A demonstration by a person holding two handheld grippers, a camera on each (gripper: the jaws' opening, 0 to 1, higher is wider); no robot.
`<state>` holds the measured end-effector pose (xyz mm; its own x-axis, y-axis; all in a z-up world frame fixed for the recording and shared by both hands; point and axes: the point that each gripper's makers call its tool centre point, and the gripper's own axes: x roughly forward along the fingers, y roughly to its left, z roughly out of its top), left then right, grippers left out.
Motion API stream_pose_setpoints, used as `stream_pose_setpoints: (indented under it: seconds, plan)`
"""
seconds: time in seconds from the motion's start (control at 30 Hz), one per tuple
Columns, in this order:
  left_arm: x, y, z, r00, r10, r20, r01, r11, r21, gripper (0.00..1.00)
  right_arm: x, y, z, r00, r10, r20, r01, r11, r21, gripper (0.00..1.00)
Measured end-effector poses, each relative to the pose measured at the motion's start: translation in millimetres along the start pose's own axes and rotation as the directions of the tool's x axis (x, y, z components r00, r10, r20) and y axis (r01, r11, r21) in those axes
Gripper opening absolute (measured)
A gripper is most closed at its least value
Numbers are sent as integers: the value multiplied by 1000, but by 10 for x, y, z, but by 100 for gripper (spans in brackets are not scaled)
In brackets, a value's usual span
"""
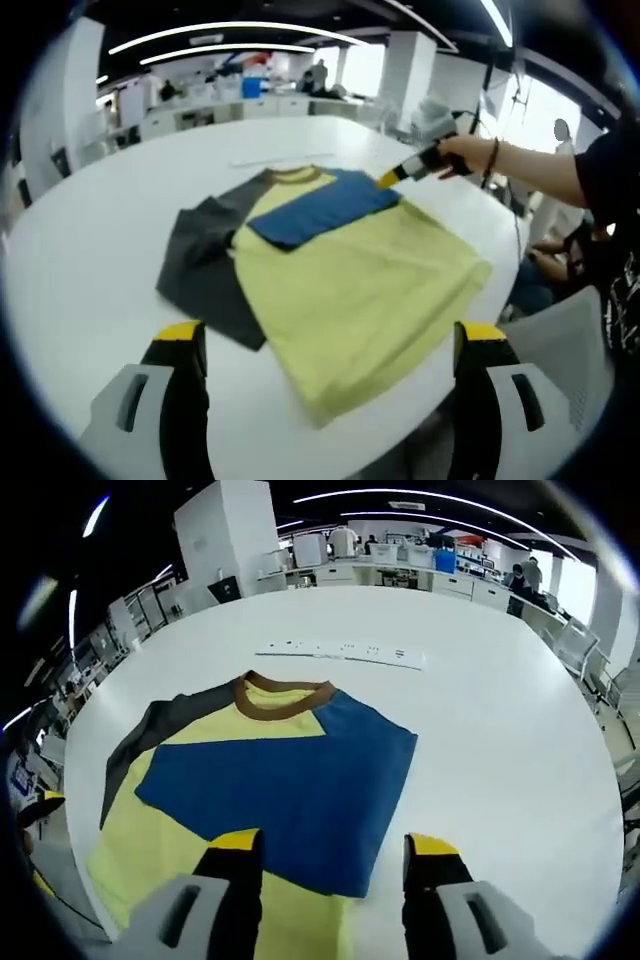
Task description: Fold the garment on the visible template until the final outline fits inside the template.
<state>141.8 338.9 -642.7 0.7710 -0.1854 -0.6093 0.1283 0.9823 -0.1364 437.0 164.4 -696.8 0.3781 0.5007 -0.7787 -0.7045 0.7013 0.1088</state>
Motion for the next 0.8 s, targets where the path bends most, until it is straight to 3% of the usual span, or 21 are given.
stream_pose_setpoints:
  seconds: [0.47, 0.8]
  plan:
    - [6, -11, -3, 1000, -2, -3, 2, 1000, 10, 99, -29, -118, -240, 999, -33, -25, 35, 997, 69, 21]
    - [1, -5, -20, 1000, -2, 0, 2, 1000, 4, 99, 18, -138, -321, 999, -44, -27, 47, 988, 145, 11]
